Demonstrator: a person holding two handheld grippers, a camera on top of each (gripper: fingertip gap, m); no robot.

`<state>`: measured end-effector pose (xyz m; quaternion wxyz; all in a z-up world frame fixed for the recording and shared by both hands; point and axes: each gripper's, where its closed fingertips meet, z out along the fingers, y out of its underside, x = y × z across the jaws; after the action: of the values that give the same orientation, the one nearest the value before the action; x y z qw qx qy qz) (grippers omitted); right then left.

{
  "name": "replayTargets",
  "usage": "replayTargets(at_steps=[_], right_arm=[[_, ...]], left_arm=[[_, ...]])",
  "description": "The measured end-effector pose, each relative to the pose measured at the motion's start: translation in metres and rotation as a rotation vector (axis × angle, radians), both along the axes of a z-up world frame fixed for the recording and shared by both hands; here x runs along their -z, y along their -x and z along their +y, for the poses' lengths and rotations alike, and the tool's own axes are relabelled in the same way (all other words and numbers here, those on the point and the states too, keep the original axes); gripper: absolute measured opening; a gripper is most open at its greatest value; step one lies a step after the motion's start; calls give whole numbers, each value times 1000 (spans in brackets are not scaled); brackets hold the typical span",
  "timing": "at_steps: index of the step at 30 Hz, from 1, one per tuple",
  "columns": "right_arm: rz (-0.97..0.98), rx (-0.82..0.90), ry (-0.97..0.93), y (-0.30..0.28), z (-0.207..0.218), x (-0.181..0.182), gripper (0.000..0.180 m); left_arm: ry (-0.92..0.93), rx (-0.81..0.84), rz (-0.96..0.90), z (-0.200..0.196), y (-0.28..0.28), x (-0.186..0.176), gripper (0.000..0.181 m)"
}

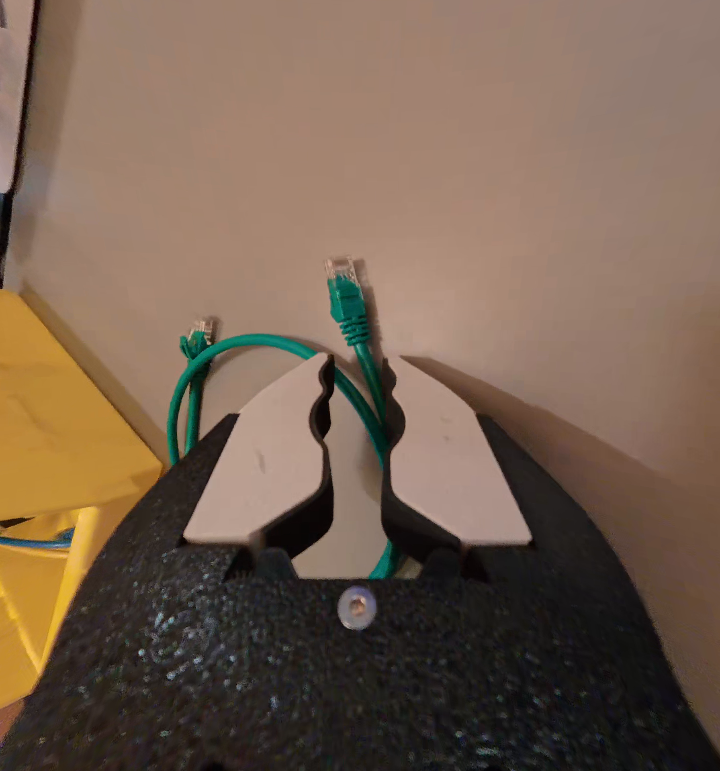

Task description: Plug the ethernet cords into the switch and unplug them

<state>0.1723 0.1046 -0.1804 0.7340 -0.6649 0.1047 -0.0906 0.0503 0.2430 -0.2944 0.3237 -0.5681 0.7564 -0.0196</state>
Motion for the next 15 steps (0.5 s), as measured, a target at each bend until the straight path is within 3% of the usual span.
replayTargets(at_steps=[1, 10, 15], right_arm=[[3, 1, -3, 0, 0, 0, 64], [8, -8, -8, 0, -1, -1, 64], [11, -8, -11, -1, -1, -1, 64]], left_arm=[[-15, -1, -3, 1, 0, 0, 19], [-330, -28, -13, 18, -3, 0, 7], [-201, -43, -81, 20, -4, -1, 6]])
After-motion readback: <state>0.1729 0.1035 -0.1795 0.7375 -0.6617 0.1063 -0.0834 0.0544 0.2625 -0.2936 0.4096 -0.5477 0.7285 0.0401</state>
